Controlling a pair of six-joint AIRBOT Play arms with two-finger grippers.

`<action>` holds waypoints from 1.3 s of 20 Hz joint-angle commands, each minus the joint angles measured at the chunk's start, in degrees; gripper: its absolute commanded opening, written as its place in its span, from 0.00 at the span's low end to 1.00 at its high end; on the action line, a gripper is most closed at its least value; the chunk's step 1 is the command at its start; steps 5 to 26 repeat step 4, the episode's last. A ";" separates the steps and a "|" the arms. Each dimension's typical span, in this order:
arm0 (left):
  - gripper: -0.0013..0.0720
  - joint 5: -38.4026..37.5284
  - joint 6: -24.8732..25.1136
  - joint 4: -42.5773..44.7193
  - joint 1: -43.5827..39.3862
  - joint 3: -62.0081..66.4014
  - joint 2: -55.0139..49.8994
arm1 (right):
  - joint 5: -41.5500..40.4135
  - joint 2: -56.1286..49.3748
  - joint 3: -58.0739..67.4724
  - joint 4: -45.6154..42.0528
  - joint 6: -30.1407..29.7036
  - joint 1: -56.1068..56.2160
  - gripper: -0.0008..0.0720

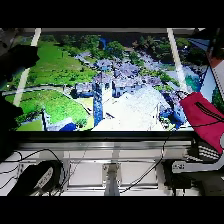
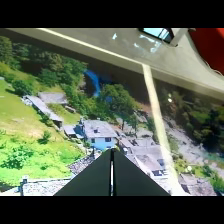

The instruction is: Fold the clothes and pants, and hang the long-sleeved shirts on hangers.

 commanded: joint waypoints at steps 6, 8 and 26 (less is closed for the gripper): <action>0.05 -0.59 -0.02 -0.28 0.00 0.26 -0.02 | -1.03 -0.02 0.07 0.28 0.00 6.47 0.02; 0.05 -0.59 -0.02 -0.28 0.00 0.26 -0.02 | -1.03 -0.02 0.07 0.28 0.00 6.47 0.02; 0.05 -0.59 -0.02 -0.28 0.00 0.26 -0.02 | -1.03 -0.02 0.07 0.28 0.00 6.47 0.02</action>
